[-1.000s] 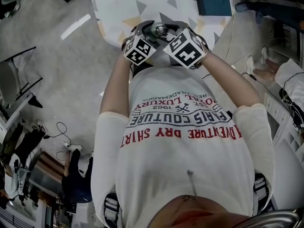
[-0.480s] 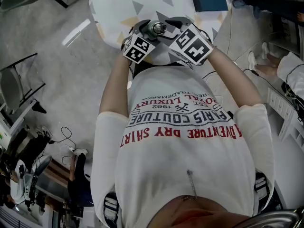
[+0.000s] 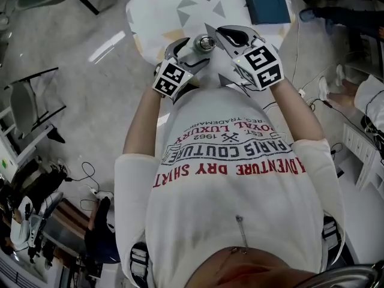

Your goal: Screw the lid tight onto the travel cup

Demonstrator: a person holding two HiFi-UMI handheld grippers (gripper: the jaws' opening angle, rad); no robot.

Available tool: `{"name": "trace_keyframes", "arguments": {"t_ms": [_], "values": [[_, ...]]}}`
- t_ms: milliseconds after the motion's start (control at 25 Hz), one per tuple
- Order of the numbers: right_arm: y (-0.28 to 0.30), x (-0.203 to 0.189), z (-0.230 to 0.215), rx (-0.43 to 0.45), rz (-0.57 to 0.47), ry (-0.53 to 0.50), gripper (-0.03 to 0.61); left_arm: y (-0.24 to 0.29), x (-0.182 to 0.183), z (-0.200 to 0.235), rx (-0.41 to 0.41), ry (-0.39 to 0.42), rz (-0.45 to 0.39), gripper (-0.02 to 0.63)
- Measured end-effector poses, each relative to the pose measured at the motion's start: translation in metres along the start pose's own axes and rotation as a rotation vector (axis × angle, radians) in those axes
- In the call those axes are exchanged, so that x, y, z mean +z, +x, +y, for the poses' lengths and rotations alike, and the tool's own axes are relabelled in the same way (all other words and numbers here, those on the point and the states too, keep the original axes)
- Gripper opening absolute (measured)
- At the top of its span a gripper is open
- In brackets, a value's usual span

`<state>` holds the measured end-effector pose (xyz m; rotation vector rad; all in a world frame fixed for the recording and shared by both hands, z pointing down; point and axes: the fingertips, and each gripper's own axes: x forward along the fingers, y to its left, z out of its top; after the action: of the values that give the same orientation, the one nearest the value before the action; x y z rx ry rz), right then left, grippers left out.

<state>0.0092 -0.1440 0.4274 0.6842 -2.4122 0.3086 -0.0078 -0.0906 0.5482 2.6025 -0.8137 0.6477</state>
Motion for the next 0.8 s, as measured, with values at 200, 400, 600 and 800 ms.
{"name": "trace_keyframes", "arguments": {"t_ms": [200,400,600,800], "values": [[-0.013,0.024,-0.012,-0.046,-0.149,0.002,0.011,-0.044,0.057,0.011,0.082,-0.034,-0.168,0.357],[-0.033,0.050,-0.020,-0.037,-0.321,0.048,0.011,-0.083,0.117,0.030,0.217,-0.064,-0.323,0.161],[-0.057,0.074,-0.031,-0.067,-0.448,0.043,0.011,-0.128,0.177,0.044,0.399,0.023,-0.458,0.032],[-0.083,0.106,-0.037,-0.115,-0.548,-0.044,0.011,-0.168,0.221,0.059,0.567,0.041,-0.525,0.012]]}}
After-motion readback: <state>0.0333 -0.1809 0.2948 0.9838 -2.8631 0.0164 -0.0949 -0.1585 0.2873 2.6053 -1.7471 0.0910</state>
